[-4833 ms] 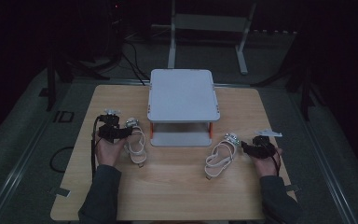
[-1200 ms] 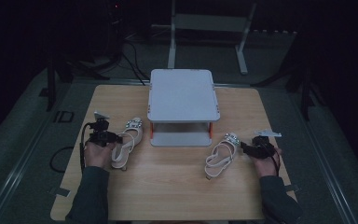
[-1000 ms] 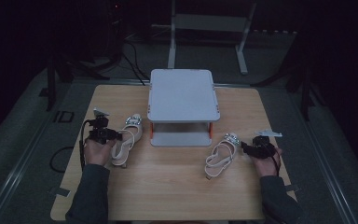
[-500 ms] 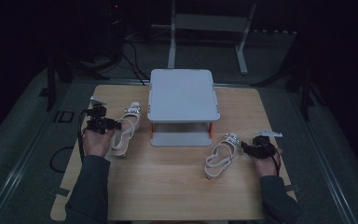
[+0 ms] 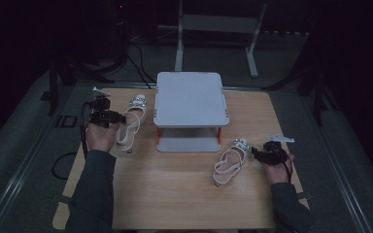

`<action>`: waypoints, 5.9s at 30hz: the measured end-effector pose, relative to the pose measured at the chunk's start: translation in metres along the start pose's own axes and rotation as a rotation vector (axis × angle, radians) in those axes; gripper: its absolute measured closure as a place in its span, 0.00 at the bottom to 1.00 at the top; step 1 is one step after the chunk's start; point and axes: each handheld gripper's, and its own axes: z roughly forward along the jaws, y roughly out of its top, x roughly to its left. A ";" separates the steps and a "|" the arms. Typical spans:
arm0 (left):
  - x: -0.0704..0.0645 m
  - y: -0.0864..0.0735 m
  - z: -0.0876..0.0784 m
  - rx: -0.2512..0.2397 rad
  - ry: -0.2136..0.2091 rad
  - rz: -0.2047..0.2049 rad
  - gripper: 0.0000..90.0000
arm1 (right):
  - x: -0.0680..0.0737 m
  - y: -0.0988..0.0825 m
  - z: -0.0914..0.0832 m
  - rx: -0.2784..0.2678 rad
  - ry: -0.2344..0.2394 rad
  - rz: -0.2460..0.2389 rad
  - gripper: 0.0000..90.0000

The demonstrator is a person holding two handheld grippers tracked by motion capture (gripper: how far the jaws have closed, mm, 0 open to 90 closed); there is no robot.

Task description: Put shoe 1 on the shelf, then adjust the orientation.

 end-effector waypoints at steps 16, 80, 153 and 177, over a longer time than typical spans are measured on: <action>-0.019 0.031 -0.023 -0.085 -0.031 -0.045 0.91 | -0.001 0.000 0.000 0.000 -0.004 0.005 0.47; -0.148 0.100 0.038 -0.030 -0.056 -0.195 0.89 | -0.007 0.000 -0.004 -0.029 -0.011 0.046 0.50; -0.110 0.068 0.000 -0.351 -0.082 0.279 0.55 | -0.003 0.000 0.000 -0.014 -0.009 0.022 0.49; -0.032 0.018 0.064 -0.262 0.148 0.206 0.52 | 0.010 0.009 -0.019 -0.065 0.038 -0.011 0.50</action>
